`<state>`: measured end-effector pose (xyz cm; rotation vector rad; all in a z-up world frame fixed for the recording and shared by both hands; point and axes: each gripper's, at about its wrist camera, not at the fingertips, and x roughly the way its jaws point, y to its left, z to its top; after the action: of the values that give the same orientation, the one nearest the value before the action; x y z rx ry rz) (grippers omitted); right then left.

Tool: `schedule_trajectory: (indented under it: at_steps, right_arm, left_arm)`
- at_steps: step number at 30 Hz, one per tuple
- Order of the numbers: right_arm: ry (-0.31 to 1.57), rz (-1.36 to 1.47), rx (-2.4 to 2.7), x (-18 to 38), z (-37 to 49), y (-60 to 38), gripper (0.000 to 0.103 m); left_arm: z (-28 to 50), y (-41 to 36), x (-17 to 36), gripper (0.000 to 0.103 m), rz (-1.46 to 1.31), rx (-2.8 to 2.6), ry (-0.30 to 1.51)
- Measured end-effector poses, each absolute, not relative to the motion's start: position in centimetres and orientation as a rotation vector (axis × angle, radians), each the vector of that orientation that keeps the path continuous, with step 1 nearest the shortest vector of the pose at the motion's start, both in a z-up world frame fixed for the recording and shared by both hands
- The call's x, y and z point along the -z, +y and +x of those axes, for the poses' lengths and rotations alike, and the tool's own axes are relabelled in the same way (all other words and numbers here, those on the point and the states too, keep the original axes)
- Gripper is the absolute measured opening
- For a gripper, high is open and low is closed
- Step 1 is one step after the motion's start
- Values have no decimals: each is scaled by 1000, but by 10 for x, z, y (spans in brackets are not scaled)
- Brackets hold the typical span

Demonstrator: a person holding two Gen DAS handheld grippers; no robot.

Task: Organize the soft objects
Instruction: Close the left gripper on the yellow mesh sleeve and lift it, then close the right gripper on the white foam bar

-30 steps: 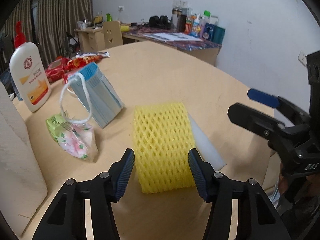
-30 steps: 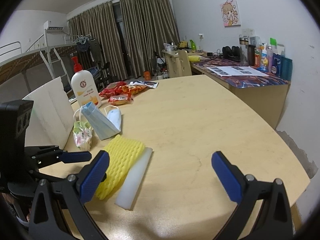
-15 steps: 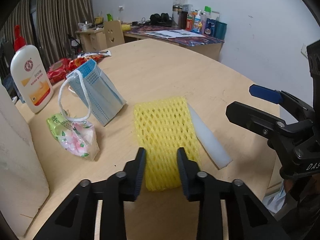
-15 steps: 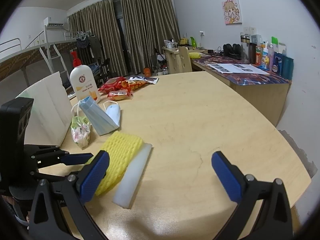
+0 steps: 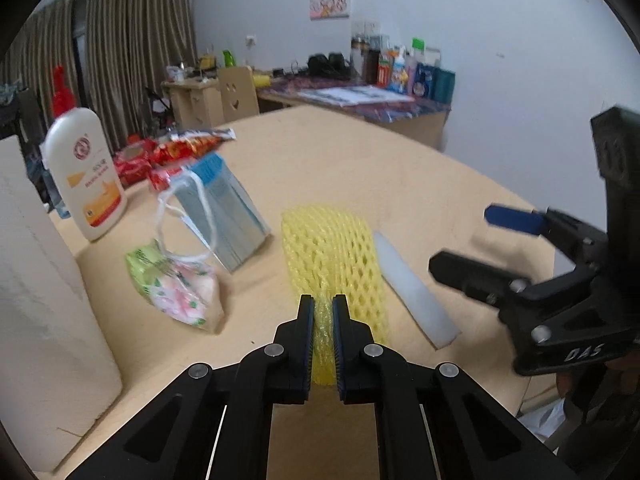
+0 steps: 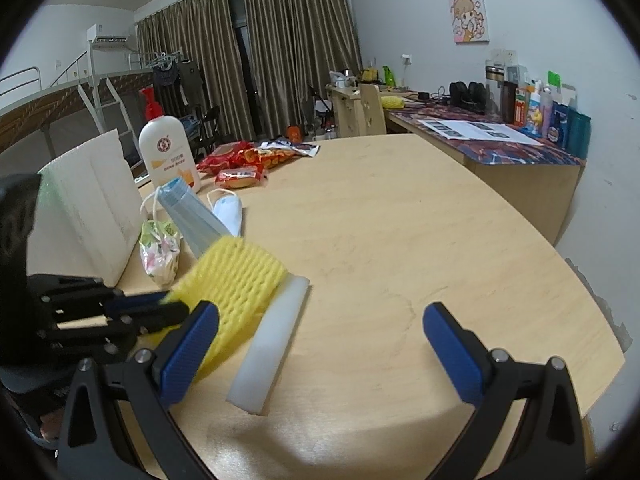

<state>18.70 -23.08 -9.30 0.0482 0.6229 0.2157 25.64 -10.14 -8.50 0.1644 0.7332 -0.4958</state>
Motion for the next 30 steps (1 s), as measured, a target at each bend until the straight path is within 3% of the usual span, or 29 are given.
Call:
schedule_trajectory:
  at_steps: [22, 24, 29, 30]
  right_arm:
    - [698, -20, -235, 107, 195, -198, 103]
    - [706, -18, -245, 108, 196, -198, 95]
    - [758, -34, -264, 116, 201, -196, 54]
    - [755, -57, -245, 117, 200, -195, 51]
  left_arm:
    - [253, -82, 75, 10, 114, 413, 659]
    - [253, -79, 74, 10, 102, 414, 656]
    - [253, -77, 74, 10, 92, 415, 652]
    - [253, -76, 74, 10, 93, 416, 650]
